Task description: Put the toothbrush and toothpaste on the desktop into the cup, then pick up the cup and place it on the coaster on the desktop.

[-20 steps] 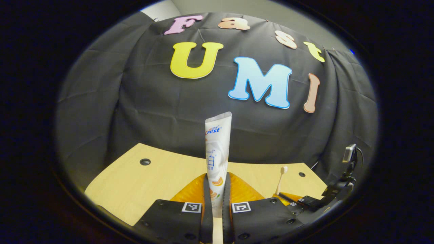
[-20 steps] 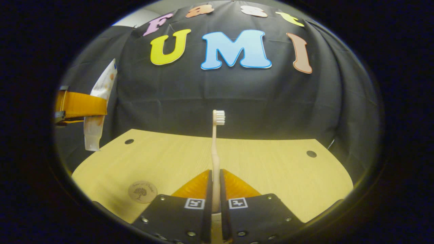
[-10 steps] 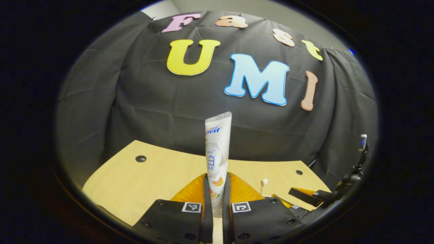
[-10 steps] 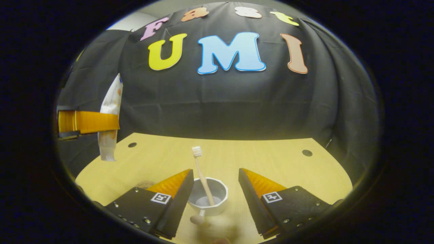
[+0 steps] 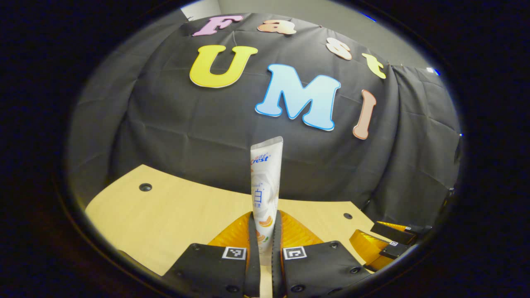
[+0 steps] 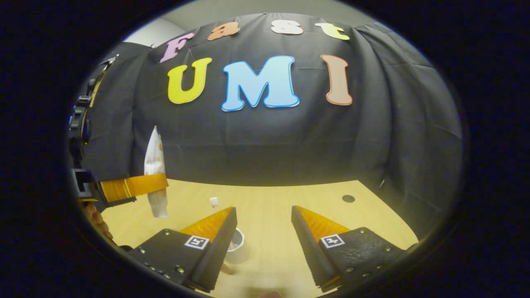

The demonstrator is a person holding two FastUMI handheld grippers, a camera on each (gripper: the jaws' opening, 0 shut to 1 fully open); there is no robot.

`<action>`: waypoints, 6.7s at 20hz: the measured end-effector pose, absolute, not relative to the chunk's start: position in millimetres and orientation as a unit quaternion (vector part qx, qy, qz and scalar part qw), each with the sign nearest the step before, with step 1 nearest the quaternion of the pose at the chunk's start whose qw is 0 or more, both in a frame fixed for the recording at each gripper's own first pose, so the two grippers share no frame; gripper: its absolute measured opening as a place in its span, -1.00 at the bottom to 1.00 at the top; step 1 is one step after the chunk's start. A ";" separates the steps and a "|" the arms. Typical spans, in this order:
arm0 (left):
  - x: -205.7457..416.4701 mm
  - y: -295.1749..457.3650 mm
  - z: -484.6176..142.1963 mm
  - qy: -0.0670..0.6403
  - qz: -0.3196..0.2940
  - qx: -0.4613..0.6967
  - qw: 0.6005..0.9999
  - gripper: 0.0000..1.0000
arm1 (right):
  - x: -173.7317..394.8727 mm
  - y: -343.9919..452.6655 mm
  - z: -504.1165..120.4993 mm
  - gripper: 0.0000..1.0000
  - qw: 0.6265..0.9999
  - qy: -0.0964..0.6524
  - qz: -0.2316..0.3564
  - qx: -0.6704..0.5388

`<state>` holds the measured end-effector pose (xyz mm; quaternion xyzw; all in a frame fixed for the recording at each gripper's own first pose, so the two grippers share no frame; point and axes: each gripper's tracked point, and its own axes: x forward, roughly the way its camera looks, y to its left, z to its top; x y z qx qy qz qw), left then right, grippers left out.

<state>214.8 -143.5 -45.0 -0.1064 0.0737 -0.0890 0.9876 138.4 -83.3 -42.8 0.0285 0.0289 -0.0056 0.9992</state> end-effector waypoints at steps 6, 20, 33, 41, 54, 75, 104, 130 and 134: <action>232.0 -185.2 -52.5 0.046 -0.120 -0.111 0.985 -0.65 | 124.3 -115.2 -48.2 0.65 0.999 0.029 -0.029 0.033; 233.0 -223.7 -113.0 0.032 -0.150 -0.075 0.985 -0.64 | 114.4 -125.0 -79.2 0.65 0.997 0.058 -0.030 0.048; 206.4 -201.8 -83.6 0.012 -0.144 -0.063 0.987 0.97 | 110.8 -94.4 -73.0 0.65 0.997 0.062 -0.013 0.042; 179.2 -145.4 -47.2 -0.010 -0.111 -0.055 0.992 0.97 | 112.0 -43.2 -80.2 0.66 0.995 0.096 0.017 0.028; 144.6 -77.3 -29.1 -0.013 -0.071 -0.025 0.997 0.87 | 113.0 5.4 -147.0 0.66 0.964 0.262 0.031 0.009; 119.9 -15.8 -58.3 0.039 -0.034 -0.046 0.998 0.88 | 139.7 16.2 -206.2 0.02 0.902 0.430 0.018 0.025; 70.7 82.9 -56.7 0.047 0.033 -0.069 0.996 0.88 | 144.6 131.0 -161.2 -0.57 0.912 0.395 0.109 -0.023; 76.4 91.8 -46.8 0.039 0.044 -0.068 0.996 0.88 | 134.0 153.9 -128.9 0.08 0.923 0.356 0.147 -0.025; 79.1 60.2 -31.3 0.026 0.023 -0.060 0.998 0.88 | 118.3 121.5 -93.7 0.20 0.945 0.302 0.124 -0.012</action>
